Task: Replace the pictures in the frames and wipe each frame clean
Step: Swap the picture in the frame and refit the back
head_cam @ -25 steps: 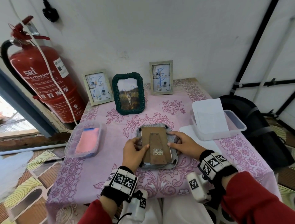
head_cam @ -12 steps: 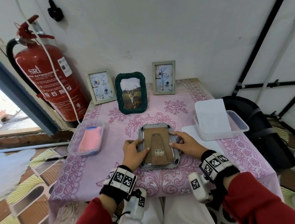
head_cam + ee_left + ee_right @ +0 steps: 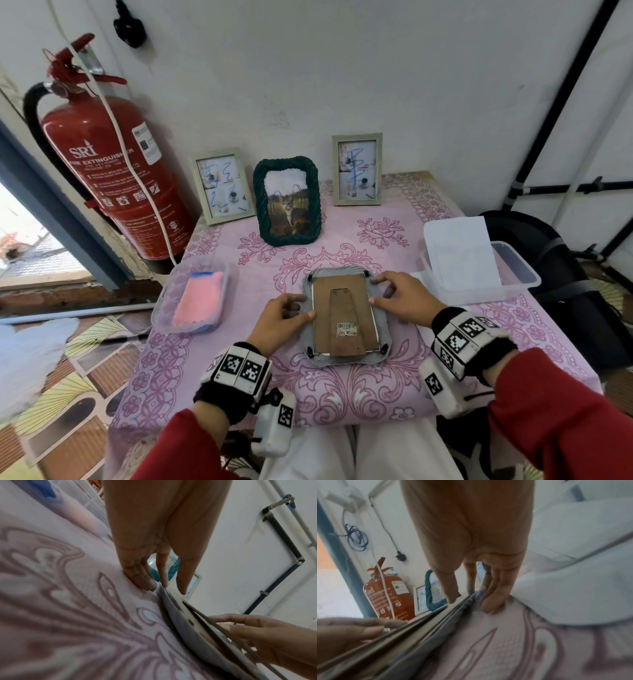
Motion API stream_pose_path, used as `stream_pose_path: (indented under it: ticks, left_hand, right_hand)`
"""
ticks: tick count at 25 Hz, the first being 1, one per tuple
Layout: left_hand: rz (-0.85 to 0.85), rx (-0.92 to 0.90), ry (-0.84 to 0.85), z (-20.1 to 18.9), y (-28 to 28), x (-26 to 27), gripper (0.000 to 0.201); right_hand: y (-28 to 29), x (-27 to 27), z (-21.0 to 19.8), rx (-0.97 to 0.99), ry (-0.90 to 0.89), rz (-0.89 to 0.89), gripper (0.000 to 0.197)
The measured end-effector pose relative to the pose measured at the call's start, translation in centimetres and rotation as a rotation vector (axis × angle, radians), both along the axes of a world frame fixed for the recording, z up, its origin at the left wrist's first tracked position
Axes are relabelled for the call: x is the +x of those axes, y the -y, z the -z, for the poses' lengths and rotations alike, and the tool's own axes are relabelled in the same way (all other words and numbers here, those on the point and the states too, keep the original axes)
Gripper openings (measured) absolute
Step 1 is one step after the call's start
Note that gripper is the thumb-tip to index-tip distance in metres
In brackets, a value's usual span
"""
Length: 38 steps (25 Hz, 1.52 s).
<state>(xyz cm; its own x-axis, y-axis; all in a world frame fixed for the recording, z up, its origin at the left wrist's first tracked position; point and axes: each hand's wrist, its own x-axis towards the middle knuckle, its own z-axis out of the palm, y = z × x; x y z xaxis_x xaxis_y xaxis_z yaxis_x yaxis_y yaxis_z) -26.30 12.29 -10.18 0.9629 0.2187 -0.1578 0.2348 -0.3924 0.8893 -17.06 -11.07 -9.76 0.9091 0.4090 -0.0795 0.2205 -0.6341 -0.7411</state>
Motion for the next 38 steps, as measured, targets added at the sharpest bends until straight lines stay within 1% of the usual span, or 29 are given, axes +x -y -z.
stream_pose_path:
  ticks: [1,3,6,9,11,14,18,23,31,38]
  left_hand:
    - [-0.011,0.011,0.010,-0.1,0.0,0.4,0.038]
    - [-0.018,0.060,0.035,-0.4,0.1,1.3,0.038]
    - [0.010,0.137,0.026,-0.6,0.2,2.5,0.043]
    - [0.040,0.203,0.020,-0.1,0.0,3.1,0.054]
    - [0.051,0.270,0.037,0.2,0.0,3.0,0.059]
    - [0.078,0.343,0.060,0.3,0.0,2.8,0.062]
    - [0.079,0.315,0.054,0.2,-0.1,2.8,0.064]
    - [0.087,0.225,0.039,0.4,-0.3,2.9,0.064]
    - [0.121,0.225,0.046,0.6,-0.5,3.0,0.062]
    - [0.142,0.242,0.028,0.5,-0.5,2.9,0.063]
  right_hand:
    - [-0.1,0.4,-0.1,-0.056,0.069,0.011,0.037]
    - [-0.3,1.1,-0.4,-0.103,0.110,0.027,0.040]
    - [-0.8,1.4,-0.8,-0.080,0.056,0.030,0.046]
    - [-1.0,1.3,-0.8,-0.048,0.015,0.039,0.047]
    - [-1.1,1.2,-0.6,-0.033,0.017,0.032,0.048]
    - [-1.0,1.0,-0.5,-0.039,0.049,0.022,0.048]
    - [-0.8,1.1,-0.3,-0.008,0.036,0.009,0.048]
    - [-0.5,1.4,-0.1,0.048,0.005,-0.011,0.047]
    - [-0.3,1.4,0.0,0.076,-0.006,-0.042,0.044]
    - [-0.3,1.7,0.0,0.046,-0.021,-0.073,0.046]
